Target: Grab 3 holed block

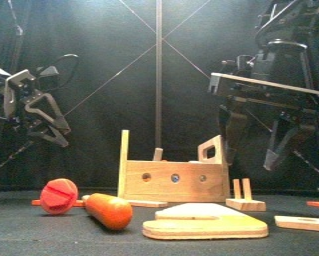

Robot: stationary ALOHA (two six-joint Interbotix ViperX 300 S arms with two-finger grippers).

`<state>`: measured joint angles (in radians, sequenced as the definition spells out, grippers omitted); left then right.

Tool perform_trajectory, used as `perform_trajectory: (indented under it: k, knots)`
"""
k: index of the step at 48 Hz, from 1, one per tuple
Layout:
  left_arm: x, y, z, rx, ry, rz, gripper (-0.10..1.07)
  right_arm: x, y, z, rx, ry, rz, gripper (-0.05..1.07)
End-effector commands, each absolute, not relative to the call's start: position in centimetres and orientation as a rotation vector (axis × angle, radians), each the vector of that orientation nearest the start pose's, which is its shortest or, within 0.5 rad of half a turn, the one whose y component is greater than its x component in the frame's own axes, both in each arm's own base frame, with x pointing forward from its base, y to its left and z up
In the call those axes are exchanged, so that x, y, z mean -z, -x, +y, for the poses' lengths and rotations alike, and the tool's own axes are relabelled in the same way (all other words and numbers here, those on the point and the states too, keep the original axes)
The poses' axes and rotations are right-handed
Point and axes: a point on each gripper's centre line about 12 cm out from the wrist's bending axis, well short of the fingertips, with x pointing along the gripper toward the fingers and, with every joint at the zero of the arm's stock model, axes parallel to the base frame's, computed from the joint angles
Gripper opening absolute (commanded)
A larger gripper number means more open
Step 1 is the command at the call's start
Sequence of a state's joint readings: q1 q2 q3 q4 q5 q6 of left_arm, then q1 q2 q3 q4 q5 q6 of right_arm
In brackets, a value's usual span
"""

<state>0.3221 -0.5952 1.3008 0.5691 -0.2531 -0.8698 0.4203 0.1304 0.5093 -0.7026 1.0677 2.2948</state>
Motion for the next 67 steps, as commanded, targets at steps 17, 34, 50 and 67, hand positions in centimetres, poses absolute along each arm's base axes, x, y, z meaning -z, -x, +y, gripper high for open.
perform_trajectory:
  k: [17, 34, 50, 67]
  knots:
    - [-16.3, -21.0, 5.4, -0.259, 0.421, 0.433, 0.85, -15.2, -29.7, 12.3, 0.892, -0.615, 0.874, 0.94]
    - [-16.2, -20.9, 5.4, -0.26, 0.422, 0.436, 0.85, -14.2, -26.8, 13.9, 0.66, -0.538, 1.145, 0.94]
    - [-16.2, -20.9, 5.4, -0.259, 0.42, 0.436, 0.85, -12.0, -25.9, 12.1, 0.57, -0.411, 1.218, 0.94]
    - [-16.1, -20.8, 5.3, -0.26, 0.422, 0.439, 0.85, -10.9, -25.9, 12.6, 0.475, -0.458, 1.201, 0.94]
